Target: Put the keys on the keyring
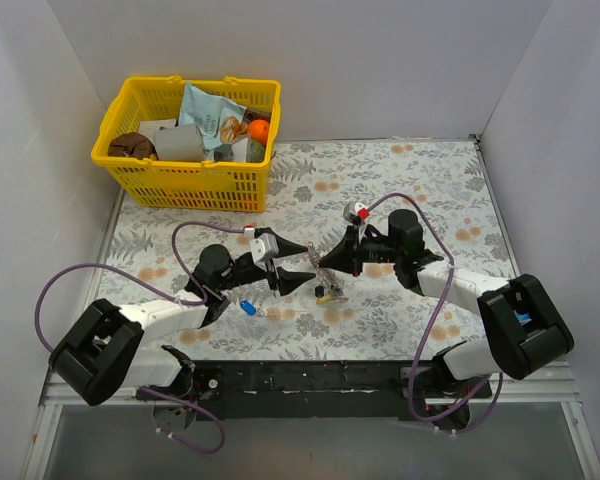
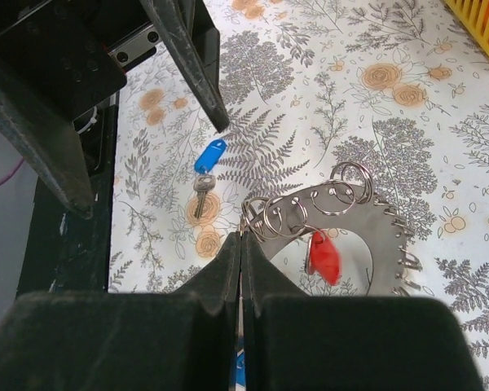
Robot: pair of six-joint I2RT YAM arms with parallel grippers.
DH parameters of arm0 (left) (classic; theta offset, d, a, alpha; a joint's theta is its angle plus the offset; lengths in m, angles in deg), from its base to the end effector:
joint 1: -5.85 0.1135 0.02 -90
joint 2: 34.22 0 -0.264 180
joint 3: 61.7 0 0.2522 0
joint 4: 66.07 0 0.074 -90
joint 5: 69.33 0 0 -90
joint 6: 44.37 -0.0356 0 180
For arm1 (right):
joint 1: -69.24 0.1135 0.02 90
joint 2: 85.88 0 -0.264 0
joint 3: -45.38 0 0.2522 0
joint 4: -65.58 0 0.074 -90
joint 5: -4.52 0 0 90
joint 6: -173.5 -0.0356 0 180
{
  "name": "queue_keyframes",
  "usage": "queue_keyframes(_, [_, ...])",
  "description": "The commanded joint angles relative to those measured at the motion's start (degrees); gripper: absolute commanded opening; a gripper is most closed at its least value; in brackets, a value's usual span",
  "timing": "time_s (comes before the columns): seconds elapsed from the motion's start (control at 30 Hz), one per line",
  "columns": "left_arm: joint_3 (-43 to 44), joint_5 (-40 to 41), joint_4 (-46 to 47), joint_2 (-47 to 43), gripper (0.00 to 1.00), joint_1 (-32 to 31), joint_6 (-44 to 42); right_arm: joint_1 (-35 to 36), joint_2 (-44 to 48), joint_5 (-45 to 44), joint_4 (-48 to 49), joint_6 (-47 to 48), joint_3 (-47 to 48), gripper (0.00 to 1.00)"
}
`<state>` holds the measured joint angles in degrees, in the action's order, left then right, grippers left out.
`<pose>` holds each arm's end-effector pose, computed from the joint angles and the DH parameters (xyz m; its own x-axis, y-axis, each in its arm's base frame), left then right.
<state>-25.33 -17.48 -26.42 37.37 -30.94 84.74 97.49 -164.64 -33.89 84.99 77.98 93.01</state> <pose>0.1825 -0.1639 0.2264 -0.5602 -0.2005 -0.8037 0.7872 0.1733 -0.5919 0.2322 0.1564 0.2225 -0.2714 -0.0780 -0.9593 -0.9482 0.1925 0.2526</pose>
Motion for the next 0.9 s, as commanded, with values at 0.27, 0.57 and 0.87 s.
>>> queue_keyframes(0.27, [-2.40,-5.62,10.22,3.73,0.61,2.95,5.27,0.05,-6.13,3.69,35.68,-14.59,-5.65,0.01])
queue_keyframes(0.57, [-4.33,-7.82,8.82,2.42,0.58,4.28,4.83,0.05,-10.97,5.62,46.82,-20.94,-6.88,0.01])
queue_keyframes(0.87, [-4.07,-11.42,8.64,3.64,0.47,4.54,3.78,0.05,-9.83,5.80,46.20,-20.14,-6.97,0.01])
